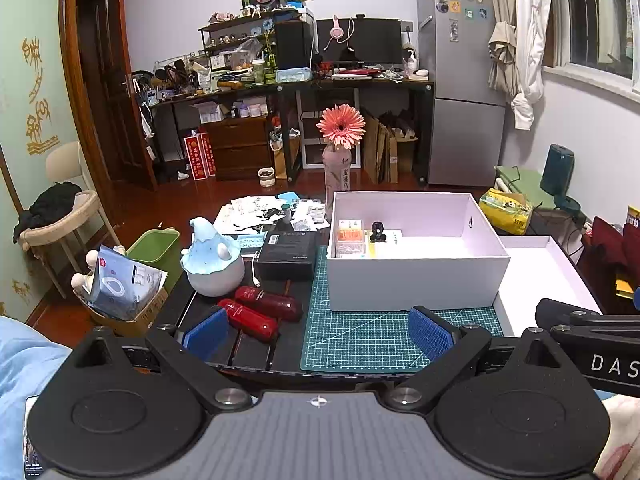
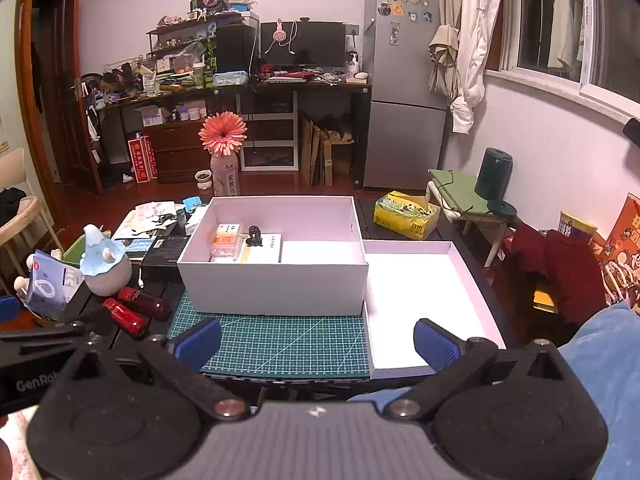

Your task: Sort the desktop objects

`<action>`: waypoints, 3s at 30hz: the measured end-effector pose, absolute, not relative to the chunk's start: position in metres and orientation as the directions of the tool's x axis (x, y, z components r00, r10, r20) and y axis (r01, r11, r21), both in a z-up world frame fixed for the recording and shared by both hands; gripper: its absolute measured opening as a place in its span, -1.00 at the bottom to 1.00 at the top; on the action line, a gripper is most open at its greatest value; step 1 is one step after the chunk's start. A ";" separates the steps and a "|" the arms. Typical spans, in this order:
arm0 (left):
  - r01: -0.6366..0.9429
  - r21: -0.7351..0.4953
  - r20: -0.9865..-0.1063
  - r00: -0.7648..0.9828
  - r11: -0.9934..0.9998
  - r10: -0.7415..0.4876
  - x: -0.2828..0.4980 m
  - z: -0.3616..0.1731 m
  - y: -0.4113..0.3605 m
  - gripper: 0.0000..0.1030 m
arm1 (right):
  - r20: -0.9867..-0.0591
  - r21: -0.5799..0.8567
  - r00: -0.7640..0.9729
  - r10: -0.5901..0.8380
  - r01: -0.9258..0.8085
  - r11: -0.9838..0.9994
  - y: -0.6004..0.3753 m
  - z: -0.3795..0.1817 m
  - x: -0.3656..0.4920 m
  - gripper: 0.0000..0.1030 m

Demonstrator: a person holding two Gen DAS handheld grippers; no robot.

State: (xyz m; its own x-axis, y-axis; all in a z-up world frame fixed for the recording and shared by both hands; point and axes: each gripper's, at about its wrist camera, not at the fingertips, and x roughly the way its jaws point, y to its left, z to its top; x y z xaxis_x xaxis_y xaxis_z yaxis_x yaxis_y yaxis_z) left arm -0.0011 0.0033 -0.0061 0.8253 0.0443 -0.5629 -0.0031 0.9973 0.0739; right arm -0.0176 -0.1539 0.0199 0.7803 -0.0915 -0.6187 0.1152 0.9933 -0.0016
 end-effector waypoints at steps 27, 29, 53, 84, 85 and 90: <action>-0.003 0.049 -0.557 0.830 0.999 0.029 0.000 0.000 0.010 0.89 | -0.608 -0.001 0.791 -0.073 0.091 0.996 -0.154 0.019 -0.016 1.00; -0.003 0.047 -0.557 0.830 0.999 0.029 0.000 0.000 0.012 0.89 | -0.609 0.000 0.790 -0.070 0.089 0.996 -0.155 0.019 -0.016 1.00; 0.001 0.048 -0.560 0.828 0.999 0.026 0.005 -0.003 0.012 0.90 | -0.600 -0.013 0.797 -0.069 0.077 0.997 -0.154 0.016 -0.017 1.00; -0.001 0.053 -0.563 0.826 0.999 0.031 0.009 -0.019 0.009 0.90 | -0.592 0.019 0.799 -0.108 0.148 0.989 -0.160 -0.006 -0.011 1.00; 0.000 0.051 -0.564 0.825 0.999 0.029 0.009 -0.019 0.010 0.90 | -0.592 0.019 0.798 -0.111 0.151 0.988 -0.160 -0.006 -0.011 1.00; 0.001 0.041 -0.565 0.825 0.999 0.023 0.010 -0.019 0.010 0.90 | -0.562 0.002 0.815 -0.143 0.174 0.985 -0.157 -0.008 -0.013 1.00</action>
State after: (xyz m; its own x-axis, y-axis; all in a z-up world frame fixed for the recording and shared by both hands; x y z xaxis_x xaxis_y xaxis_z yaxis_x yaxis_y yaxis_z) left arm 0.0095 0.0103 -0.0191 0.8245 0.0226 -0.5654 0.0007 0.9992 0.0409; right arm -0.0126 -0.1573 -0.0079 0.8146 -0.1428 -0.5622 0.1740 0.9847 0.0020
